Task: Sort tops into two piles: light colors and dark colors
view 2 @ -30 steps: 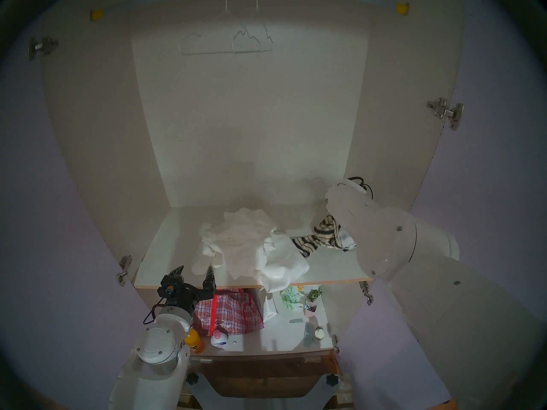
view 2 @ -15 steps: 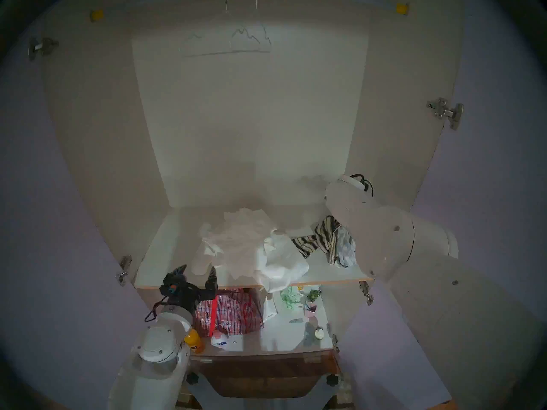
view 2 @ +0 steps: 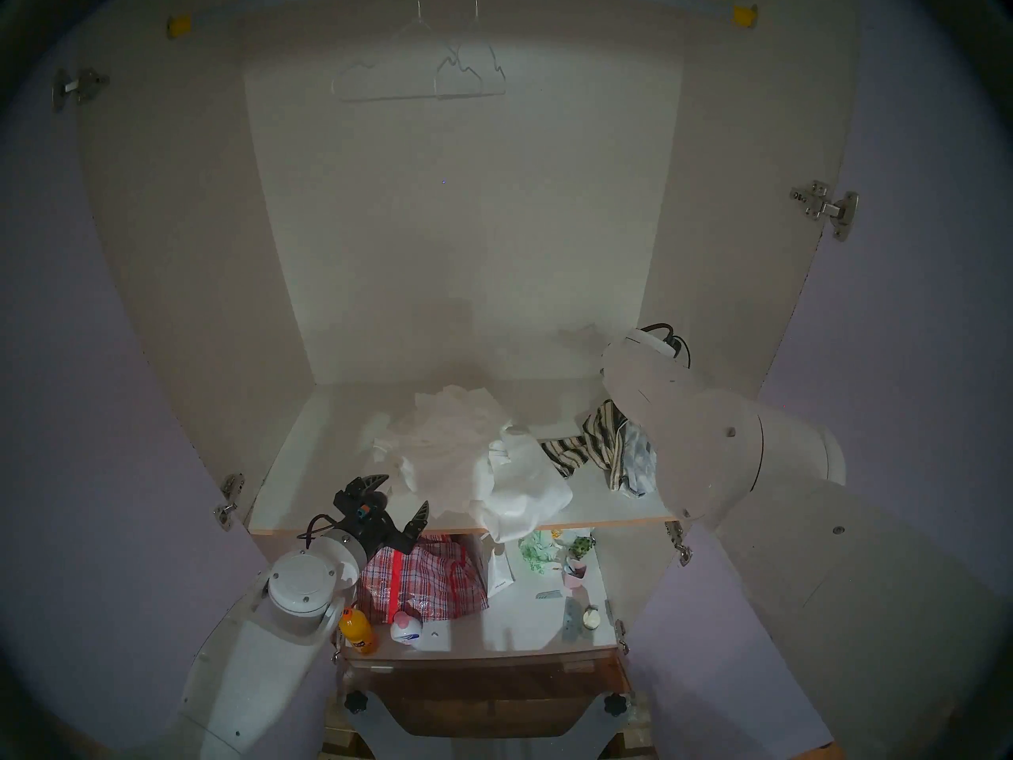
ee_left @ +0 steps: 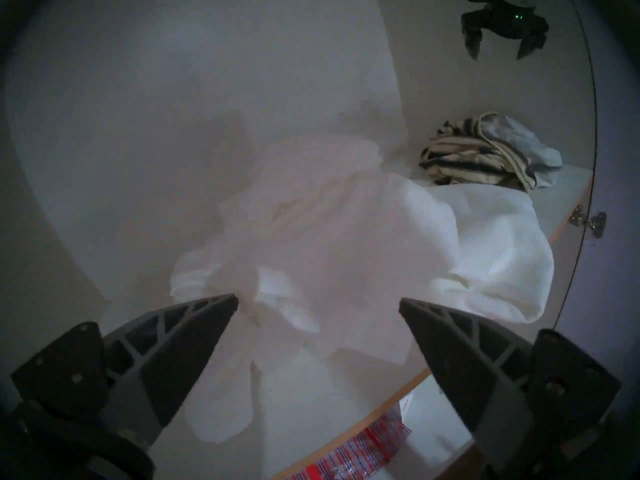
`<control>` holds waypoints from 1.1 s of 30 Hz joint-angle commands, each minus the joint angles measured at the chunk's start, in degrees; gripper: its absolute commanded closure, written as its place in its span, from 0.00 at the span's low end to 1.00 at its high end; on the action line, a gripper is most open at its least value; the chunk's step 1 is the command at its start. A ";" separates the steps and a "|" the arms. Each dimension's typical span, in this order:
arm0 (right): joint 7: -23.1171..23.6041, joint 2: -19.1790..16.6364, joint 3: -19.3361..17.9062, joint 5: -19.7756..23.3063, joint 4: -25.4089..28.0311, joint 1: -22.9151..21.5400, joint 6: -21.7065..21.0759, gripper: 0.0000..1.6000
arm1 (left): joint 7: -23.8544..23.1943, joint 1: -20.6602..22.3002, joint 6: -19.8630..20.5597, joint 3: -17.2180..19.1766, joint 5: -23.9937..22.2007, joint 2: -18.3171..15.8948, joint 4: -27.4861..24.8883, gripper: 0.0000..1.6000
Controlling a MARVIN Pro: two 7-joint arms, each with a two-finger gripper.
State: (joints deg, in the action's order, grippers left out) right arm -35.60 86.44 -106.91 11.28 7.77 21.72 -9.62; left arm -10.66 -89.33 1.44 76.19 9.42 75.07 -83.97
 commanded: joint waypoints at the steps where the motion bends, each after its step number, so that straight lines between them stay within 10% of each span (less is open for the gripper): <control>1: 0.27 -0.11 0.27 -0.24 1.48 -1.52 1.09 0.00 | -1.82 6.55 -0.53 -1.48 3.04 1.42 0.94 0.00; 32: 0.53 -0.05 0.35 -0.24 2.01 -1.17 1.30 0.00 | -8.86 37.16 -6.03 -17.38 25.00 7.97 41.43 0.00; 33: 0.53 -0.04 0.35 -0.24 2.10 -1.12 1.31 0.00 | -8.68 37.95 -7.05 -18.08 24.74 8.13 43.21 0.42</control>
State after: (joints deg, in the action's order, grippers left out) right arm -35.14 86.51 -106.81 11.28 8.30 22.16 -9.31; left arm -17.58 -56.45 -2.05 58.95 33.56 81.60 -42.81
